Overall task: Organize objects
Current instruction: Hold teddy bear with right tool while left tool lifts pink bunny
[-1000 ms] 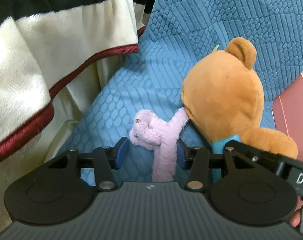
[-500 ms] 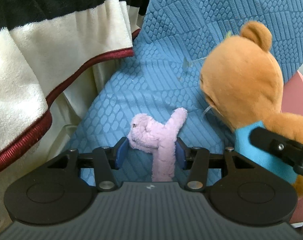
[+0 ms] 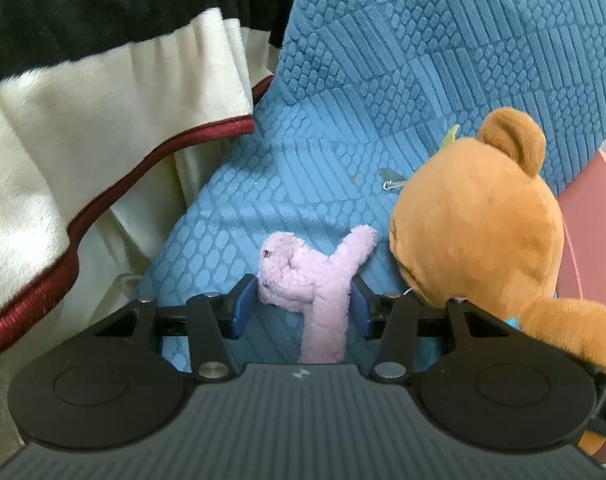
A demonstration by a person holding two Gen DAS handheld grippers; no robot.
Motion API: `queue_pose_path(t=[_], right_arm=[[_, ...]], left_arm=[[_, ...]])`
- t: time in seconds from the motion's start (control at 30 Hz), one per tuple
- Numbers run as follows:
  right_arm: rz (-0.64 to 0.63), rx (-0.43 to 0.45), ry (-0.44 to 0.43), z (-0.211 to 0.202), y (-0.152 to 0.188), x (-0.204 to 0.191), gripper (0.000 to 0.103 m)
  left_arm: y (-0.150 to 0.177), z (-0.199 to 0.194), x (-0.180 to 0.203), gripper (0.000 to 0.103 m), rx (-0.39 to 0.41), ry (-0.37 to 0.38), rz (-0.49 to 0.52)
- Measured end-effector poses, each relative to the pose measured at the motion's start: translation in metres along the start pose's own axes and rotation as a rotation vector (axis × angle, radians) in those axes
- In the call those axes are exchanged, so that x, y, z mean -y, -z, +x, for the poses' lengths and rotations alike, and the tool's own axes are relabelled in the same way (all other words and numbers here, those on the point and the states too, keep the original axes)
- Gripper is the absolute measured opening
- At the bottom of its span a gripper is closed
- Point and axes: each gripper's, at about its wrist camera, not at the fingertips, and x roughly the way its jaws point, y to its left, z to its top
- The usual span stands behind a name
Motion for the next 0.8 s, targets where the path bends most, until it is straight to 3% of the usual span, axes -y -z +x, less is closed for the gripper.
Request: queue_pose_path(t=[0.27, 0.53, 0.8], right_arm=[[-0.052, 0.029, 0.052, -0.016, 0.014, -0.006, 0.049], [0.009, 0.059, 0.092, -0.049, 0.026, 0.002, 0.05], [0.033, 0.027, 0.097, -0.071, 0.046, 0.004, 0.05]], left_arm=[[0.009, -0.025, -0.007, 0.051, 0.015, 0.055, -0.044], [0.02, -0.056, -0.009, 0.051, 0.051, 0.082, -0.063], [0.034, -0.085, 0.004, 0.051, 0.054, 0.1, -0.05]])
